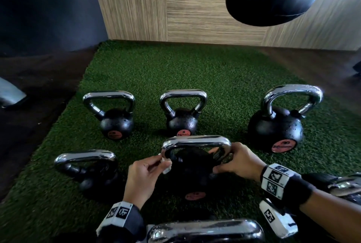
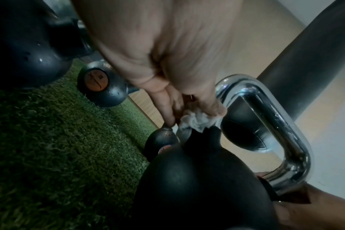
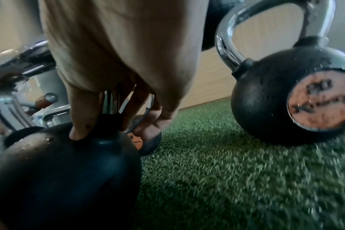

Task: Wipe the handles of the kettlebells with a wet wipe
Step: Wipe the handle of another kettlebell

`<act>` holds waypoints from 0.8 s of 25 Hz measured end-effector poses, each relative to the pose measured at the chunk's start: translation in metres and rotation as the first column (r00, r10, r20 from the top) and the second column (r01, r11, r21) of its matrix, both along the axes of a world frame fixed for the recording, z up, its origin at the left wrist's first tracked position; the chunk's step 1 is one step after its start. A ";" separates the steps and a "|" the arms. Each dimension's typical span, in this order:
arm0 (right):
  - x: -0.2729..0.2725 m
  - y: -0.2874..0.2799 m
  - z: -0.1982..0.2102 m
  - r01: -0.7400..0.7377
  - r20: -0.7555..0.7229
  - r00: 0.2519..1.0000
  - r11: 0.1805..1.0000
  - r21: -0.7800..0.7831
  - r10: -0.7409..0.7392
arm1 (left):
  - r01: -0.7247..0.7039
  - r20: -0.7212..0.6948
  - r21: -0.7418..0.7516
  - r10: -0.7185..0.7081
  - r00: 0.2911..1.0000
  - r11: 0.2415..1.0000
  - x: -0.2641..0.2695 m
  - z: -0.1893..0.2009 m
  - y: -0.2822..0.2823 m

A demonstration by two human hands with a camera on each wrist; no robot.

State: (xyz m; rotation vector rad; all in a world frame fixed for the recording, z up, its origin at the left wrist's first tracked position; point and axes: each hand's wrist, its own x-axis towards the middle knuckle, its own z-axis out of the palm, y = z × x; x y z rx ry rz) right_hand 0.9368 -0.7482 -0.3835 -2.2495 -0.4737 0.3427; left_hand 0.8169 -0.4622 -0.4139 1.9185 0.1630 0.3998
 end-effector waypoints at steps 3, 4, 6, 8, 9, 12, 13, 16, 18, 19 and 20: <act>-0.007 -0.010 0.008 -0.108 0.078 0.990 0.991 -0.083 0.114 | -0.031 0.042 0.093 0.027 0.999 0.995 0.021 0.010 -0.003; -0.012 -0.010 0.010 -0.151 0.110 0.981 0.985 -0.081 0.159 | -0.049 0.038 0.141 0.044 0.998 0.989 0.033 0.014 -0.004; -0.023 -0.003 0.012 -0.237 0.177 0.952 0.968 -0.082 0.248 | -0.069 0.004 0.259 0.071 0.997 0.963 0.061 0.023 -0.009; -0.030 0.010 0.012 -0.298 0.234 0.920 0.949 -0.107 0.315 | -0.048 -0.040 0.298 0.063 0.997 0.954 0.085 0.030 -0.016; -0.032 0.017 0.012 -0.321 0.244 0.908 0.939 -0.121 0.342 | -0.030 -0.053 0.287 0.047 0.997 0.957 0.094 0.033 -0.020; -0.025 0.032 0.017 -0.342 0.204 0.907 0.928 -0.150 0.367 | 0.060 -0.124 0.305 -0.023 0.992 0.950 0.109 0.039 -0.019; -0.019 0.036 0.020 -0.319 0.213 0.915 0.938 -0.134 0.341 | 0.110 -0.175 0.262 -0.064 0.982 0.959 0.112 0.039 -0.014; -0.003 0.050 0.013 -0.188 0.257 0.948 0.982 -0.021 0.187 | 0.218 -0.265 -0.038 -0.220 0.939 0.975 0.111 0.035 -0.008; 0.008 0.062 -0.003 -0.166 0.139 0.974 0.982 -0.094 0.178 | 0.178 -0.236 -0.015 -0.177 0.955 0.984 0.109 0.030 -0.010; 0.010 0.067 -0.013 -0.187 0.027 0.981 0.975 -0.117 0.191 | 0.130 -0.228 -0.037 -0.135 0.964 0.991 0.108 0.027 -0.013; 0.012 0.071 -0.022 -0.205 -0.054 0.978 0.973 -0.109 0.200 | 0.091 -0.246 -0.048 -0.100 0.964 0.995 0.110 0.027 -0.014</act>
